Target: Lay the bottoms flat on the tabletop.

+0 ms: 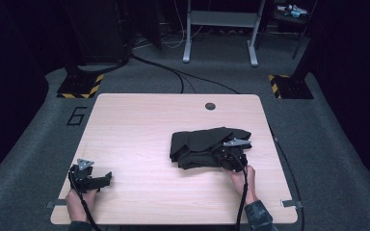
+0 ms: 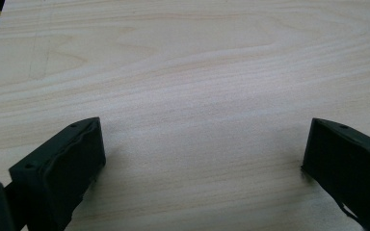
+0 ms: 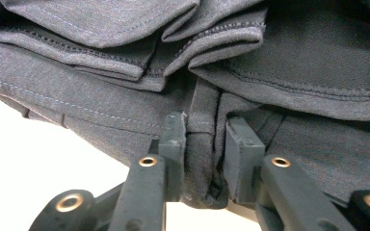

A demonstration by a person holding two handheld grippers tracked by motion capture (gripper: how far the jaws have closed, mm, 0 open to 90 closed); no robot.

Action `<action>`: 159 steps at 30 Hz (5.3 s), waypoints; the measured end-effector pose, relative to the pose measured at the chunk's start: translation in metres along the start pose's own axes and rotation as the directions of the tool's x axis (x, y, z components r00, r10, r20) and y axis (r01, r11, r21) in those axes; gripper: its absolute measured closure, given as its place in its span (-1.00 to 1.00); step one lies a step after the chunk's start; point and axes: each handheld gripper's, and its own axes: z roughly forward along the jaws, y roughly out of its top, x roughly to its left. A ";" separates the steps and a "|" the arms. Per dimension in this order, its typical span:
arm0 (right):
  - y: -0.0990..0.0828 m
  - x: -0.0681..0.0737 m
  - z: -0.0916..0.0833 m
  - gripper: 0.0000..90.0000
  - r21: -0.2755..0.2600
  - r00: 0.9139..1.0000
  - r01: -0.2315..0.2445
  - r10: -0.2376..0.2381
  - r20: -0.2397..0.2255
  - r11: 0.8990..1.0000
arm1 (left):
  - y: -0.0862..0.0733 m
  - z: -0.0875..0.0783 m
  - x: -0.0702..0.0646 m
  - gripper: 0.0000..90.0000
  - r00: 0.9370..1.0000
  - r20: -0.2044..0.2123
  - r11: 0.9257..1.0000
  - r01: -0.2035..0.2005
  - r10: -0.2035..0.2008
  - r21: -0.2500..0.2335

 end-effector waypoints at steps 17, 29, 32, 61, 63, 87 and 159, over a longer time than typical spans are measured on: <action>0.047 -0.043 -0.011 -0.51 -0.077 0.994 0.076 -0.069 0.085 0.994 | 0.000 0.000 0.000 -0.98 1.000 0.002 1.000 0.001 -0.001 0.004; 0.020 -0.058 0.020 -0.34 -0.004 0.999 -0.048 0.048 0.006 0.999 | 0.000 0.000 0.000 -0.99 1.000 0.002 1.000 0.001 -0.001 0.004; 0.017 -0.051 0.020 -0.34 -0.010 1.000 -0.030 0.030 -0.006 1.000 | 0.000 0.000 0.000 -0.99 1.000 0.002 1.000 0.001 -0.001 0.004; 0.004 0.005 0.024 -0.22 -0.038 0.998 -0.001 -0.001 -0.067 0.999 | 0.000 0.000 0.000 -0.99 1.000 0.002 1.000 0.001 -0.001 0.004; 0.003 0.005 0.023 -0.21 -0.041 0.998 0.000 -0.002 -0.064 0.999 | 0.000 0.000 0.000 -0.99 1.000 0.002 1.000 0.001 -0.001 0.004; -0.032 -0.031 -0.059 -0.78 -0.174 0.999 -0.045 0.043 -0.014 0.984 | 0.000 0.000 0.000 -0.99 1.000 0.001 1.000 0.003 -0.003 0.003; -0.074 -0.076 -0.033 -0.99 -0.044 0.984 -0.033 0.040 0.175 0.999 | 0.101 0.008 -0.273 -1.00 0.723 0.478 0.862 -0.469 0.499 -0.191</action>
